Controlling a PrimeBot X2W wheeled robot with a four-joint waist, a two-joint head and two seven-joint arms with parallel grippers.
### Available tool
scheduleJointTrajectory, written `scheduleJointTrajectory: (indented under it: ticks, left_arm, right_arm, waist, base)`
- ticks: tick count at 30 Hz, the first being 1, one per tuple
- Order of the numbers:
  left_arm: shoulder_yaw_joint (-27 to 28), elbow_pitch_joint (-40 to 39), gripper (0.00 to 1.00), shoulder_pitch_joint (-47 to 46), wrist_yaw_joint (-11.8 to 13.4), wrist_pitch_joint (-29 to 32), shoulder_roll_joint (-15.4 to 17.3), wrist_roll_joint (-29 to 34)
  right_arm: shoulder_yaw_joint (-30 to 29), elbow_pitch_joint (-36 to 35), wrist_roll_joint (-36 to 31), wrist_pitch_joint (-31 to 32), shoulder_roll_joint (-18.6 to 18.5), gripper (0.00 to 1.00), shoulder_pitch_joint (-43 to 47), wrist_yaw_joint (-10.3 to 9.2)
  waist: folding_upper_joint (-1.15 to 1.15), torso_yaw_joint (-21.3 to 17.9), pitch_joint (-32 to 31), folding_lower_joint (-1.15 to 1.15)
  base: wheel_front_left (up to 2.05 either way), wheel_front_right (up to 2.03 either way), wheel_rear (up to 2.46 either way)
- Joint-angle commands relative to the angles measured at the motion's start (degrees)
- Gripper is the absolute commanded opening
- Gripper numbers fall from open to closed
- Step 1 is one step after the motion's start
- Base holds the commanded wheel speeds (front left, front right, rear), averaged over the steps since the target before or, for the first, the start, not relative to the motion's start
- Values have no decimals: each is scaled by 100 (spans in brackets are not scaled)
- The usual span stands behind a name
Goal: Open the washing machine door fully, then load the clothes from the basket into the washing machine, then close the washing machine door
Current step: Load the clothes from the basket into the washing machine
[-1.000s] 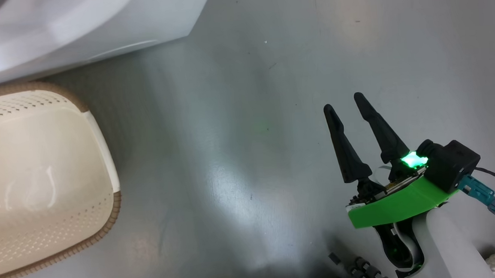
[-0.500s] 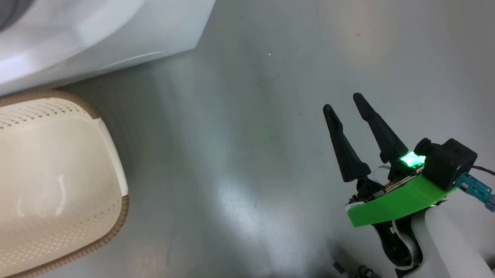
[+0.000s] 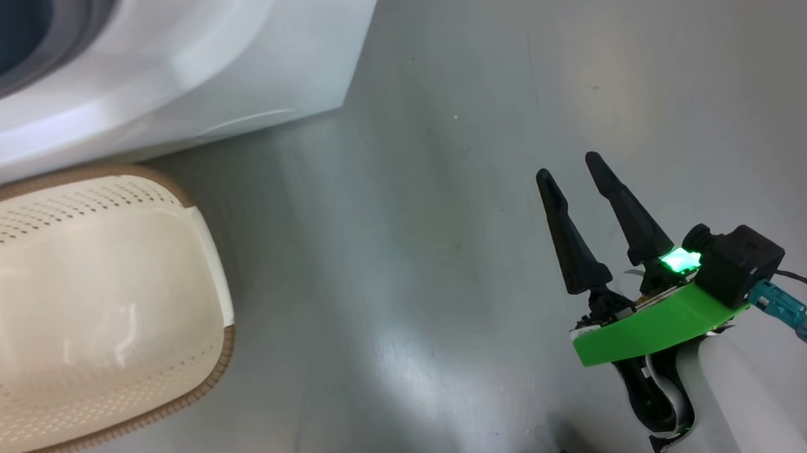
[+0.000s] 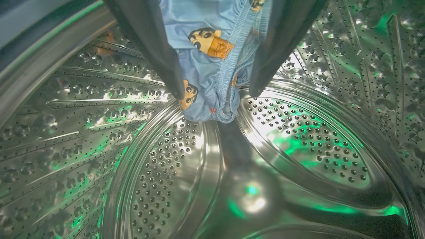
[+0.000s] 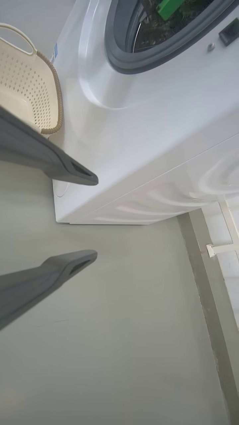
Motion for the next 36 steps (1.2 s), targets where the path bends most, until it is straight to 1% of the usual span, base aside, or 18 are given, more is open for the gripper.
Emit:
scheduleJointTrajectory:
  ticks: [1,11,17,24,26,36]
  left_arm:
    - [88,-209,100,190,34,-29,204,-25]
    - [143,-494,100,718,-24,-29,18,-128]
    - [220,-714,100,1163,-73,-29,-80,-183]
    - [305,-1251,100,1934,-163,-29,-141,-179]
    - [321,-1303,100,2012,-168,-29,-147,-184]
    - [508,-2017,100,2870,-136,-29,-411,-226]
  right_arm:
    - [93,-88,-59,-27,5,100,148,35]
    - [-31,-32,-173,-27,5,100,199,35]
    - [-44,42,-195,-27,5,100,258,35]
    - [-133,139,-188,-27,5,100,401,35]
    - [-145,153,-187,-27,5,100,420,35]
    - [-164,243,-158,-27,5,100,621,35]
  waist:
    - [0,74,-135,0]
    - [0,253,-439,0]
    - [0,341,-728,0]
    - [0,440,-1194,0]
    - [0,453,-1245,0]
    - [0,554,-1717,0]
  base:
    - [0,0,0]
    - [0,0,0]
    - [0,0,0]
    - [0,0,0]
    - [0,0,0]
    - [0,0,0]
